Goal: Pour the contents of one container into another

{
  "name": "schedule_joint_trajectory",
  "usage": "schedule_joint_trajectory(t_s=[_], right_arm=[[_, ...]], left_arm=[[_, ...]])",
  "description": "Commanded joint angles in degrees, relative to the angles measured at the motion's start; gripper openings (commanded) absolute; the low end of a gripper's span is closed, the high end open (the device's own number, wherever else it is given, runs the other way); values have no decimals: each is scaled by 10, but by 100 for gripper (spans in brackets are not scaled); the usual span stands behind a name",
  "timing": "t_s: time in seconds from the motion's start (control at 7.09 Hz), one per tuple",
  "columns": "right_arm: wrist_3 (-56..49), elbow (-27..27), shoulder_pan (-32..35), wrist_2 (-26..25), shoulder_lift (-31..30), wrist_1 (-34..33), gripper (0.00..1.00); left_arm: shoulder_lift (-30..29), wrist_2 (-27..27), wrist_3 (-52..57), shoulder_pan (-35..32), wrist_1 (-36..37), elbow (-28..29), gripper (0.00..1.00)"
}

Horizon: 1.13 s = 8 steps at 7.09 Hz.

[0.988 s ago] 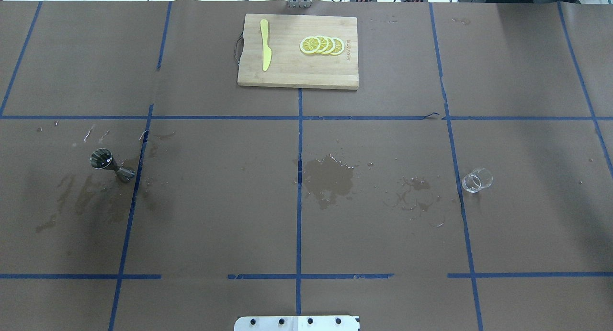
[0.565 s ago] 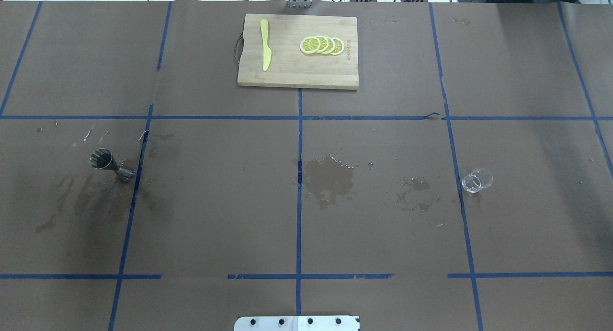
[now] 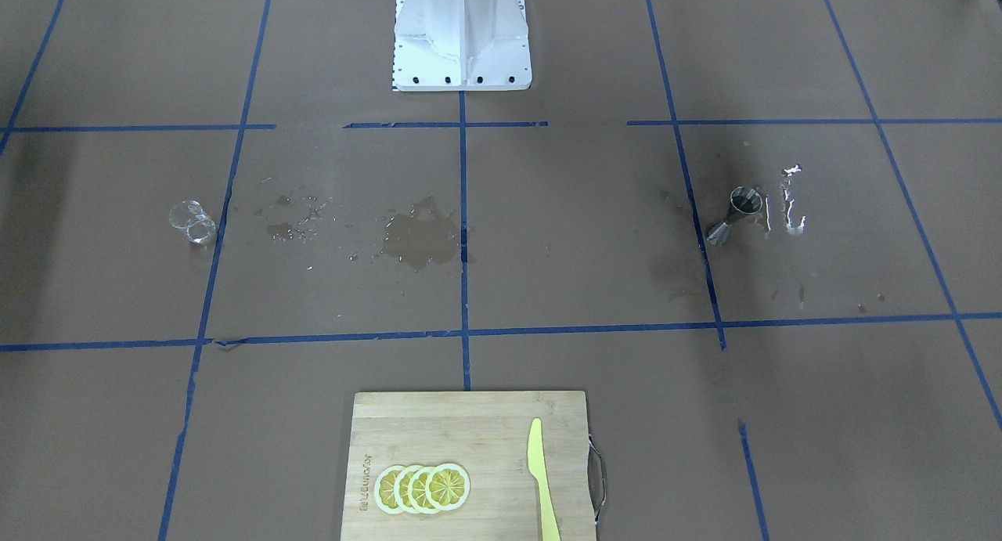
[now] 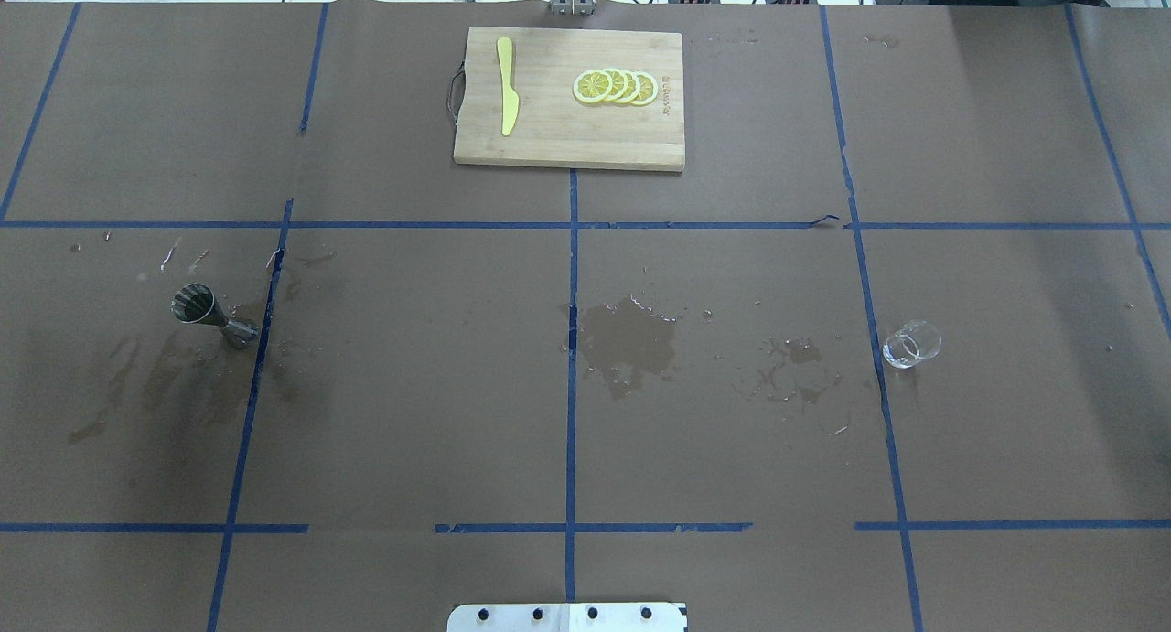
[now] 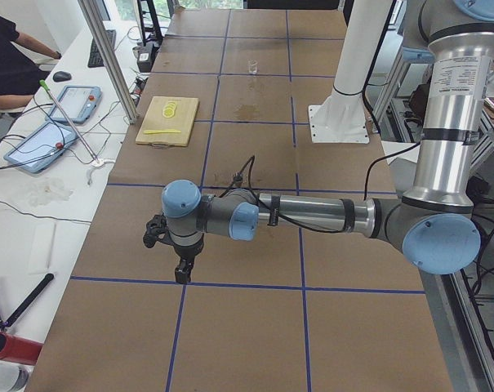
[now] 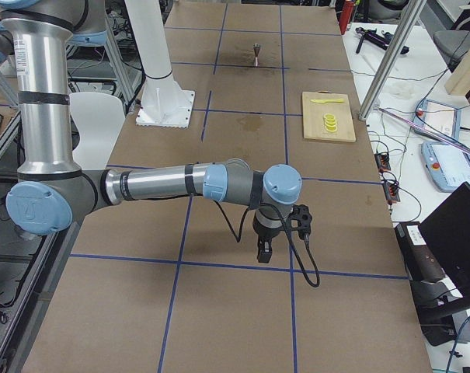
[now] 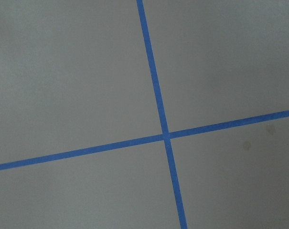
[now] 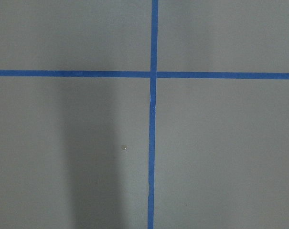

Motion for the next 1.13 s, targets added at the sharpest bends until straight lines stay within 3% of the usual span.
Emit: schedule_joint_trajectory(t_s=[0.0, 0.42, 0.99], right_arm=[[13, -3, 0, 2, 0, 28, 100], [56, -36, 0, 4, 0, 114, 100], [72, -53, 0, 4, 0, 125, 100]], left_arm=[[3, -2, 4, 0, 18, -2, 100], [7, -3, 14, 0, 17, 0, 100], [7, -5, 14, 0, 13, 1, 100]])
